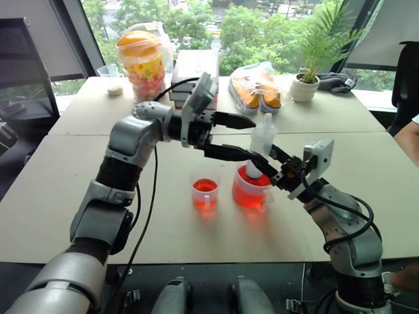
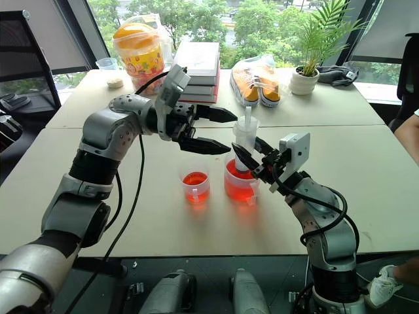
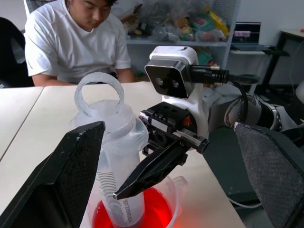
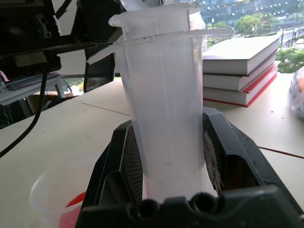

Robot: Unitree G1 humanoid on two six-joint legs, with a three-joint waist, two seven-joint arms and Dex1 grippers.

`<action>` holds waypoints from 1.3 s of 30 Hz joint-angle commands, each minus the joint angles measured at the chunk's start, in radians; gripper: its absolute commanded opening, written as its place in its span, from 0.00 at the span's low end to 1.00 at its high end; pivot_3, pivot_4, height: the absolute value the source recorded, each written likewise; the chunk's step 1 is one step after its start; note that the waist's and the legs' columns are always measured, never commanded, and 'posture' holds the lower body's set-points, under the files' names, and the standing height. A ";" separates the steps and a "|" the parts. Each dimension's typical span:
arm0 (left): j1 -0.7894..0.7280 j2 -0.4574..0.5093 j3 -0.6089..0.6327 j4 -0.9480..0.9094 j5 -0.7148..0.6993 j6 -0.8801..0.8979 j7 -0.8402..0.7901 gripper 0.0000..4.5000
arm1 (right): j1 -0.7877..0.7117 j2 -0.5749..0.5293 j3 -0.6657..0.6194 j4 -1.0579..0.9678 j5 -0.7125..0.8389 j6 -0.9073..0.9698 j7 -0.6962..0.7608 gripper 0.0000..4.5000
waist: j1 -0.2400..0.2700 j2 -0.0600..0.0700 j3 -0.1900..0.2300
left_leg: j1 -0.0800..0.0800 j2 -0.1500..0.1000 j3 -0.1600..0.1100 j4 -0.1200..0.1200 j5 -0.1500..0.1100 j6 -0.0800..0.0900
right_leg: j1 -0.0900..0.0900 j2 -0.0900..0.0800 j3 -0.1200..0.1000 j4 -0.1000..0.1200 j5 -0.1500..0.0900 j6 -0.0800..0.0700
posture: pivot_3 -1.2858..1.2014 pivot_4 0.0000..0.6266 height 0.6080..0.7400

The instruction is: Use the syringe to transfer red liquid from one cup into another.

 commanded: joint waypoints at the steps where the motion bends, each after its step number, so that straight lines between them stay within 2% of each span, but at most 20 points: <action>1: -0.033 -0.034 -0.004 0.007 0.015 -0.019 0.017 1.00 | -0.009 -0.010 0.015 -0.021 0.014 -0.014 0.001 0.31 | 0.000 0.000 0.000 | 0.000 0.000 0.000 0.000 0.000 0.000 | 0.000 0.000 0.000 0.000 0.000 0.000 | 0.52 0.24 1.00; 6: -0.053 -0.086 -0.008 0.059 0.043 -0.039 0.039 1.00 | -0.008 -0.026 0.034 -0.027 0.016 0.001 0.005 0.31 | -0.001 0.000 0.000 | 0.000 0.000 0.000 0.000 0.000 0.000 | 0.000 0.000 0.000 0.000 0.000 0.000 | 0.52 0.24 1.00; 9: -0.065 -0.110 -0.003 0.085 0.053 -0.044 0.047 0.83 | -0.004 -0.032 0.039 -0.028 0.019 0.006 0.002 0.31 | -0.001 0.000 0.000 | 0.000 0.000 0.000 0.000 0.000 0.000 | 0.000 0.001 0.000 0.000 0.000 0.000 | 0.52 0.24 1.00; 16: -0.089 -0.136 0.017 0.109 0.045 -0.044 0.054 0.08 | 0.005 -0.039 0.050 -0.030 0.026 0.017 -0.002 0.31 | -0.002 0.000 0.000 | 0.000 0.000 0.000 0.000 0.000 0.000 | 0.000 0.001 0.000 0.000 0.000 0.000 | 0.52 0.24 1.00; 17: -0.093 -0.138 0.020 0.113 0.046 -0.046 0.058 0.01 | 0.004 -0.039 0.050 -0.030 0.029 0.021 -0.002 0.31 | -0.002 0.000 0.000 | 0.000 0.000 0.000 0.000 0.000 0.000 | 0.000 0.001 0.000 0.000 0.000 0.000 | 0.52 0.24 1.00; 39: -0.216 -0.136 0.115 0.224 0.042 -0.139 0.108 0.01 | 0.070 -0.059 0.088 0.020 0.060 0.041 0.036 0.31 | -0.001 0.000 0.000 | 0.000 0.000 0.000 0.000 0.000 0.000 | 0.000 0.001 0.000 0.000 0.000 0.000 | 0.52 0.24 1.00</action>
